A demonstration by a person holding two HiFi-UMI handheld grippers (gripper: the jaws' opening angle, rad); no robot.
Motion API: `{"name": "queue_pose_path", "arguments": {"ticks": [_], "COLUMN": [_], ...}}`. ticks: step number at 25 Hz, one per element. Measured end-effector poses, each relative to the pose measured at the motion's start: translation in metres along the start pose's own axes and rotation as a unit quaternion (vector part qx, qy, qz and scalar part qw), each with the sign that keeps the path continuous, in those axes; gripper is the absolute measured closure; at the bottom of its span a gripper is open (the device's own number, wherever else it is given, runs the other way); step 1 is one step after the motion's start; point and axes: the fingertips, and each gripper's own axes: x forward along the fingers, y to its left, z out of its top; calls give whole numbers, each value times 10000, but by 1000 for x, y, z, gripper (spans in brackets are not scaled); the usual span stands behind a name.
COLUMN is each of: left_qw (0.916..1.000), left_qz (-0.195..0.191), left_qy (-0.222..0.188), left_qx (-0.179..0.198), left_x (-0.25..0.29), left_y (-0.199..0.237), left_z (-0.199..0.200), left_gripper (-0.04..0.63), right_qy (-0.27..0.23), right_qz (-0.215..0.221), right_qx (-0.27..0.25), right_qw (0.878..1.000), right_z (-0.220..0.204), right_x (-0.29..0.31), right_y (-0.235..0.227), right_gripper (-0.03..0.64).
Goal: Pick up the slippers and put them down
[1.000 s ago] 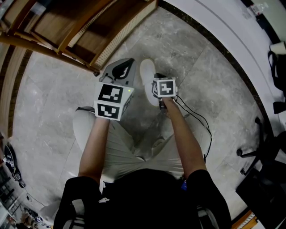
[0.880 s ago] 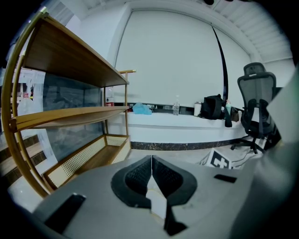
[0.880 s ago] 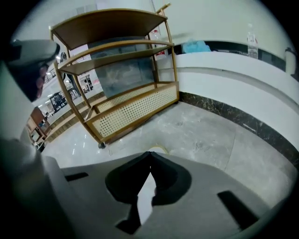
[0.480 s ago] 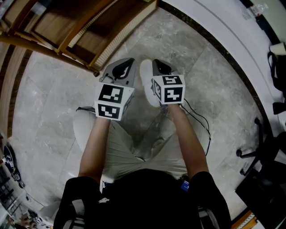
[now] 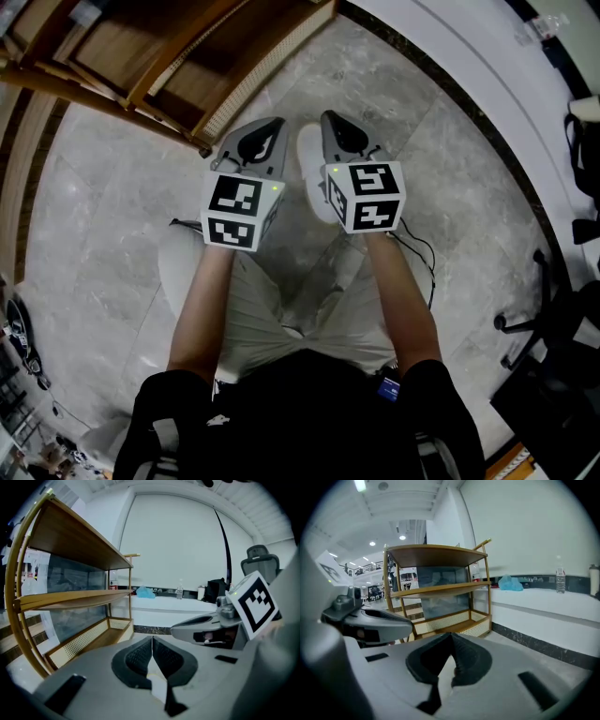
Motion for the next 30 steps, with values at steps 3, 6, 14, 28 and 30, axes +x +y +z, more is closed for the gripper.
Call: {"name": "queue_pose_path", "arguments": {"ticks": [3,6,14,28,30], "left_qw": [10000,9998,9962,9937,9937], "left_qz": [26,2,-118,-414,-414], "left_qy": [59,5,-618,-1017,-993], "left_qx": [5,-190,-603,-239,-327], "left_x": [2,-1,-1,-18,-25], "left_y": [2,6,20,27,29], "left_z": [-4,0,38,93,105], "left_gripper": [589,589,589,589,589], "right_qy": [-114,-140,-342,-414,-373], "right_qz": [50,74,21,68,63], "right_qx": [-5,19,106,144,187], "right_qw": [9999,9999,9994,9990,9991], "right_z": [13,19,38,87,101], "right_x": [-2,-1,-7,-19,-24], "right_y": [5,9,6,12,12], "right_gripper": [618,618,618,618,618]}}
